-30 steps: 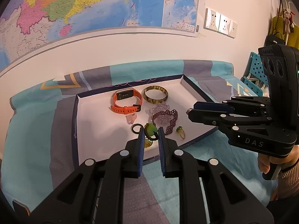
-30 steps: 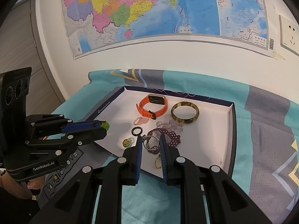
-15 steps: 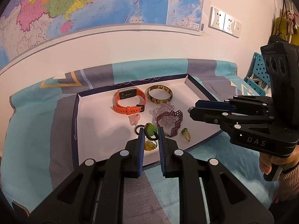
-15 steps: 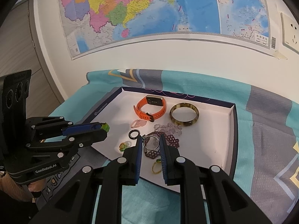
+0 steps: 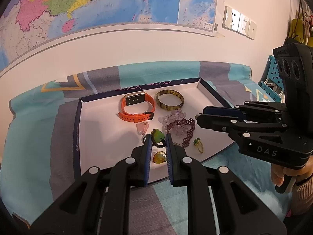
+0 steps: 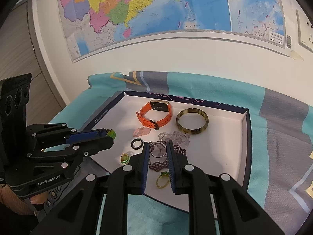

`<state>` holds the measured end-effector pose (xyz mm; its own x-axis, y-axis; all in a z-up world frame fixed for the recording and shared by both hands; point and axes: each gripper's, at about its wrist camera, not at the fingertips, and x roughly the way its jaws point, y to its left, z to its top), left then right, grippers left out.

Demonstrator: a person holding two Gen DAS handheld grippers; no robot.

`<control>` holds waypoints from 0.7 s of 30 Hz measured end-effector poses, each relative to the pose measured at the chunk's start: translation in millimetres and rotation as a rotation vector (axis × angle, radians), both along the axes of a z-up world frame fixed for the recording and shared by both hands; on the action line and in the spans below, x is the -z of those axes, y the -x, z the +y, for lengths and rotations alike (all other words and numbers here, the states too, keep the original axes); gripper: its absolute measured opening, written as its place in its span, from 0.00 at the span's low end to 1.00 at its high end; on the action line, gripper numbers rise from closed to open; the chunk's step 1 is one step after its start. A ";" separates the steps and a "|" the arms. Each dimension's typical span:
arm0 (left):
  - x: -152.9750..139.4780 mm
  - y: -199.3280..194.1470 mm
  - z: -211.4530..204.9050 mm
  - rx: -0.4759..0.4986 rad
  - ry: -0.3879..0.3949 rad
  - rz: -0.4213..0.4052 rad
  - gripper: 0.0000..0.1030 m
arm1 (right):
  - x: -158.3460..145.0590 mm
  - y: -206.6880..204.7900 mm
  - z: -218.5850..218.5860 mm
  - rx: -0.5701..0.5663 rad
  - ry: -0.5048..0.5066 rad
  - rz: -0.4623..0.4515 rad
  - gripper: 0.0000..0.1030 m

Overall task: Organize jewelry
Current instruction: 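Carry the silver ring into the box with the right tool while the left tool carries the green ring there, then lower the silver ring into the box with the right tool while the left tool lowers the green ring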

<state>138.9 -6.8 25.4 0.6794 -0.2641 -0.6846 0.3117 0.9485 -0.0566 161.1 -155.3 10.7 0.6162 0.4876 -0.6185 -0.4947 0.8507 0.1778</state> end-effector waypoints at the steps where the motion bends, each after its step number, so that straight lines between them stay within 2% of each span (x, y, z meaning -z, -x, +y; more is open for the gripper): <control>1: 0.2 -0.4 0.0 0.000 0.000 0.001 0.14 | 0.2 -0.8 0.2 0.001 0.001 0.002 0.16; 21: 8.1 -11.6 -0.3 -0.014 -0.005 0.022 0.14 | 5.0 -12.4 3.5 0.013 0.013 0.021 0.16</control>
<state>150.5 -7.1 17.3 0.6674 -0.2514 -0.7009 0.2976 0.9529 -0.0585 173.5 -151.8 5.7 0.6095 0.4713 -0.6375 -0.4800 0.8594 0.1764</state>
